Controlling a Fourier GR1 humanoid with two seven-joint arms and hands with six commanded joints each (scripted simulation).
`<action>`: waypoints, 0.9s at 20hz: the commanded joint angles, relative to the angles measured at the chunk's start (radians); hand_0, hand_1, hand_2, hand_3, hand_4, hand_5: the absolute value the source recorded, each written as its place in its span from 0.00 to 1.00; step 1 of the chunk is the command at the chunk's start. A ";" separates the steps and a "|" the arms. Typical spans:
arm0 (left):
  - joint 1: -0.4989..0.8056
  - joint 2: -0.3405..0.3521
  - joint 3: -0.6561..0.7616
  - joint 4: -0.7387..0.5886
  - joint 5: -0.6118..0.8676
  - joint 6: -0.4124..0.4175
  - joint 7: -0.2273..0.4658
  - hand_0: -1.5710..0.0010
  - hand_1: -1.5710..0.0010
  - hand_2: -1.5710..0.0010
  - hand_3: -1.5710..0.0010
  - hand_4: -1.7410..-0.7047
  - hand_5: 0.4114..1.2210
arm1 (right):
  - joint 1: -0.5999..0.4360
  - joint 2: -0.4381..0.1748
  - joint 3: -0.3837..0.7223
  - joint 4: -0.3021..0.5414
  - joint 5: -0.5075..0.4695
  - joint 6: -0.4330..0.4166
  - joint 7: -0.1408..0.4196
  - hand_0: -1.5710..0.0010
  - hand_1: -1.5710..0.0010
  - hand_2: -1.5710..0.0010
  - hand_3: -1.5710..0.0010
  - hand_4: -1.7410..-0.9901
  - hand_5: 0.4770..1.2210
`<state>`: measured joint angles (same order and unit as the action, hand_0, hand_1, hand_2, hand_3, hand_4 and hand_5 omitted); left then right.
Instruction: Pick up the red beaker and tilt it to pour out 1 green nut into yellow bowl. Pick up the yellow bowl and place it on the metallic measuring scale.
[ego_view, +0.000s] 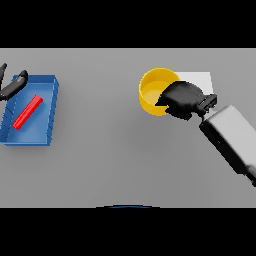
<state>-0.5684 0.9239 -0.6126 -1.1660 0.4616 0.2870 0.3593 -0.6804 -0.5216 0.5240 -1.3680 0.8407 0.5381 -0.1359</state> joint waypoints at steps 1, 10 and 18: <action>0.013 0.004 0.001 -0.006 0.004 0.003 -0.005 1.00 1.00 1.00 1.00 0.98 0.36 | -0.002 -0.005 -0.009 0.014 0.003 -0.013 -0.002 0.00 0.00 0.04 0.27 0.00 1.00; 0.015 0.003 0.006 -0.007 0.013 0.005 0.016 1.00 1.00 1.00 1.00 0.97 0.40 | -0.041 -0.030 -0.087 0.250 0.040 -0.172 -0.052 0.00 0.00 0.02 0.27 0.00 1.00; 0.010 0.003 -0.007 -0.018 0.000 0.012 0.035 1.00 1.00 1.00 1.00 0.98 0.37 | -0.088 0.003 -0.137 0.503 0.063 -0.263 -0.058 0.00 0.00 0.07 0.19 0.00 1.00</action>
<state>-0.5579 0.9261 -0.6200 -1.1845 0.4614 0.2985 0.3942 -0.7675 -0.5185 0.3871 -0.8642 0.9050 0.2746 -0.1908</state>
